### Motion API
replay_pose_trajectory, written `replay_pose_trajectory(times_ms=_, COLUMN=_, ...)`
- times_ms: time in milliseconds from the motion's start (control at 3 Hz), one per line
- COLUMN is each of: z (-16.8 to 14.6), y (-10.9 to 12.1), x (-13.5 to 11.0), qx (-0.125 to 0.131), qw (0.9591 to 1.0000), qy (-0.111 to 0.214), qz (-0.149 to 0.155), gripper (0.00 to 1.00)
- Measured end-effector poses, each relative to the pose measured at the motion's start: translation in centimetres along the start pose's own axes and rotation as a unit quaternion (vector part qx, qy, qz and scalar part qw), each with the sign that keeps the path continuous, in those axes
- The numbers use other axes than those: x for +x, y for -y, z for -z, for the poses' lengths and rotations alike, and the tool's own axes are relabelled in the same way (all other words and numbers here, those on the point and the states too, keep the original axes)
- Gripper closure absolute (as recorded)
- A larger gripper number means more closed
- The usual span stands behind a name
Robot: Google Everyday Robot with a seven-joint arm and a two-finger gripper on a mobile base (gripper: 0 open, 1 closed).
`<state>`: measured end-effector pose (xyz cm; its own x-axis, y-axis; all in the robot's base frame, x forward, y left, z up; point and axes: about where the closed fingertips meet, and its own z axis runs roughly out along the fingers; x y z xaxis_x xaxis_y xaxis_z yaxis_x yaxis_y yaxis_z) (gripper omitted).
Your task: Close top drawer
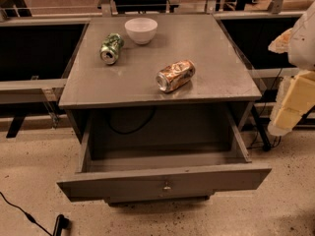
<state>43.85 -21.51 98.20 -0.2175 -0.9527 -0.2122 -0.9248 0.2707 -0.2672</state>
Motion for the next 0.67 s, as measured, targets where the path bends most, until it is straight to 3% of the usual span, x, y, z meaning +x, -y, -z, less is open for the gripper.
replay_pose_trajectory(times_ms=333, z=0.0, y=0.0, x=0.0, qx=0.0, qw=1.0, qy=0.0, qz=0.0, gripper=0.0)
replay_pose_trajectory(times_ms=667, z=0.0, y=0.0, x=0.0, qx=0.0, qw=1.0, qy=0.0, qz=0.0, gripper=0.18)
